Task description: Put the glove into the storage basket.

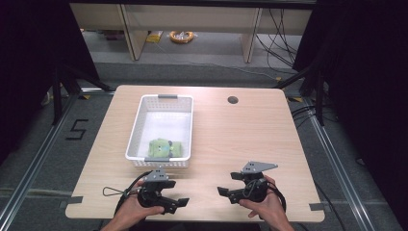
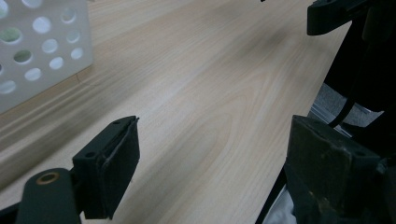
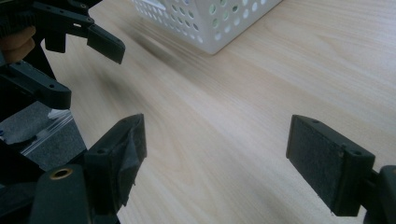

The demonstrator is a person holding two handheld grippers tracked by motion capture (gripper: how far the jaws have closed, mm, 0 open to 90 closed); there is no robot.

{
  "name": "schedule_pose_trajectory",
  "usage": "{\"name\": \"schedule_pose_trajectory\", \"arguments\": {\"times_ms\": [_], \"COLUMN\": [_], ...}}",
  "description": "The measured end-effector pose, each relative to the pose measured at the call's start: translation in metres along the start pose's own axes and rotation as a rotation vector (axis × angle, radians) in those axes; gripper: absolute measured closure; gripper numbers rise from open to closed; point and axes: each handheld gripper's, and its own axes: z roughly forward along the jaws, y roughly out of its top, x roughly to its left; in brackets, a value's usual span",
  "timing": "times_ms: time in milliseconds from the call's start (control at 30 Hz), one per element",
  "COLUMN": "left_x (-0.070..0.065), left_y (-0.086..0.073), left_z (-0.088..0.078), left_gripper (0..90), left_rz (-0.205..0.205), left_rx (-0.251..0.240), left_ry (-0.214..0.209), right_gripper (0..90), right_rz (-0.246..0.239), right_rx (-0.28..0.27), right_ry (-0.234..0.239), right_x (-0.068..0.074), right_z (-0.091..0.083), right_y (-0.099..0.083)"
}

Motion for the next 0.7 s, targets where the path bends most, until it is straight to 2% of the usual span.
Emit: {"name": "schedule_pose_trajectory", "arguments": {"times_ms": [33,67,133,167,200,267,300,333,367,467,500,533,567,600,633,667,700], "left_x": [0.000,-0.001,-0.001,-0.001,-0.001,0.000,0.001,0.001,0.001,0.000,0.001,0.000,0.000,-0.001,-0.001,-0.001,-0.003], "left_y": [-0.001,-0.002,-0.005,-0.007,-0.007,-0.009,-0.010,-0.011,-0.012,-0.016,-0.017,-0.018,-0.019,-0.020,-0.021,-0.021,-0.022], "left_z": [0.000,0.001,0.001,0.002,0.002,0.001,0.001,0.001,0.001,0.001,0.002,0.001,0.001,0.001,0.001,0.001,0.001], "left_gripper": [16.9,17.0,16.9,16.9,16.9,17.0,17.0,17.0,17.0,17.0,17.0,17.0,17.0,17.0,17.0,17.0,17.0], "left_rz": [0.004,0.004,-0.001,-0.007,-0.008,0.010,0.013,0.013,0.010,-0.003,0.008,0.010,0.013,0.008,0.016,0.026,0.013], "left_rx": [0.003,0.005,0.010,0.010,0.015,0.021,0.020,0.023,0.021,0.028,0.033,0.040,0.047,0.046,0.047,0.050,0.048], "left_ry": [0.000,0.008,0.006,-0.001,0.001,0.008,0.009,0.010,0.012,0.012,0.012,0.013,0.016,0.016,0.015,0.018,0.015], "right_gripper": [20.8,20.7,20.6,20.6,20.5,20.5,20.5,20.5,20.5,20.4,20.2,19.8,19.7,19.6,19.6,19.3,19.1], "right_rz": [-0.033,-0.021,-0.036,-0.015,-0.045,-0.038,-0.047,-0.039,-0.011,-0.032,-0.002,-0.046,-0.044,-0.025,-0.045,-0.022,-0.035], "right_rx": [-0.001,0.005,0.002,0.022,0.013,0.033,0.034,0.037,0.048,0.048,0.056,0.052,0.055,0.051,0.059,0.060,0.049], "right_ry": [0.008,0.000,0.010,0.007,0.000,-0.016,-0.002,-0.007,0.003,0.010,-0.005,-0.010,-0.014,0.004,-0.010,-0.004,-0.011], "right_x": [-0.002,-0.001,-0.002,0.000,-0.001,-0.001,-0.002,-0.002,0.000,-0.002,0.002,-0.001,-0.001,0.001,0.000,0.002,0.001], "right_z": [0.001,0.001,0.002,0.001,0.002,0.001,0.001,0.002,0.002,0.002,0.001,0.001,0.000,0.001,-0.001,-0.002,-0.001], "right_y": [-0.001,-0.002,-0.004,-0.006,-0.008,-0.011,-0.012,-0.013,-0.015,-0.018,-0.020,-0.021,-0.022,-0.023,-0.024,-0.026,-0.027]}}
